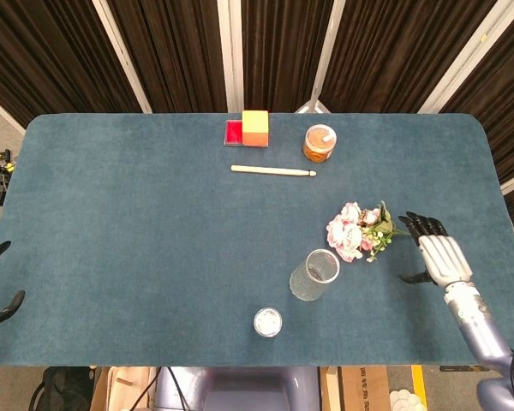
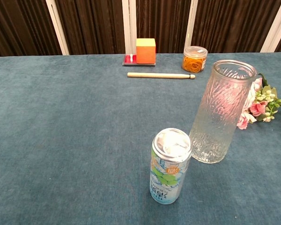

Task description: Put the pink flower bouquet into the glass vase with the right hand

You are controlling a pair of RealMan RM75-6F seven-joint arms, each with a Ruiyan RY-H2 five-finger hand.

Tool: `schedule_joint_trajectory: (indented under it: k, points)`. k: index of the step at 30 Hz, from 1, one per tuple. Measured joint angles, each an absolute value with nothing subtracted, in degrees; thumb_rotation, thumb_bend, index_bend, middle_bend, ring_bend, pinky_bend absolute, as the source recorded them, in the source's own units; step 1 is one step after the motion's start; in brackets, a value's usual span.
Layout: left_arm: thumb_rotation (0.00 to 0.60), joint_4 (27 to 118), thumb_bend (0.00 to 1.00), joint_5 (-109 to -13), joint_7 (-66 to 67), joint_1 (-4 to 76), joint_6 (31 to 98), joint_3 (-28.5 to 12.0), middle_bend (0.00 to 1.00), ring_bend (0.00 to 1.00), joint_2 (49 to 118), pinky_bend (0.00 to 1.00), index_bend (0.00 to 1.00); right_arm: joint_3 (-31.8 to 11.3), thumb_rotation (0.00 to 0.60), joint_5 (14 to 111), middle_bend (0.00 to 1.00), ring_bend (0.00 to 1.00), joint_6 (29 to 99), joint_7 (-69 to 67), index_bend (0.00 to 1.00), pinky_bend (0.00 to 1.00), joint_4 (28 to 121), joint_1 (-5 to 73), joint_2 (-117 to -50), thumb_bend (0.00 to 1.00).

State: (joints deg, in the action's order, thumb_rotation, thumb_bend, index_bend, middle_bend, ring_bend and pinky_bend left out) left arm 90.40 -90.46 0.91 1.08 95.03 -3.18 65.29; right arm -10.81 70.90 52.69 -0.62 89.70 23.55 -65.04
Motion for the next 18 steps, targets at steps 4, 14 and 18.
schedule_joint_trajectory:
  k: [4, 14, 18]
  points:
    - [0.600, 90.5, 0.34, -90.2, 1.4, 1.1, 94.9, -3.3, 0.00, 0.00, 65.4, 0.09, 0.14, -11.7, 0.600, 66.6, 0.07, 0.02, 47.8, 1.9, 0.10, 0.00, 89.0, 27.5, -66.2, 0.08]
    - [0.600, 90.7, 0.34, -89.5, 2.9, 1.2, 94.4, -3.5, 0.00, 0.00, 65.8, 0.09, 0.14, -12.5, 0.600, 53.3, 0.07, 0.02, 39.8, 8.7, 0.10, 0.00, 85.6, 35.8, -70.6, 0.08]
    - [0.600, 90.8, 0.34, -89.5, 3.5, 1.3, 94.3, -3.6, 0.00, 0.00, 65.9, 0.09, 0.14, -12.1, 0.600, 48.6, 0.07, 0.02, 38.0, 11.6, 0.10, 0.00, 83.2, 39.2, -72.7, 0.08]
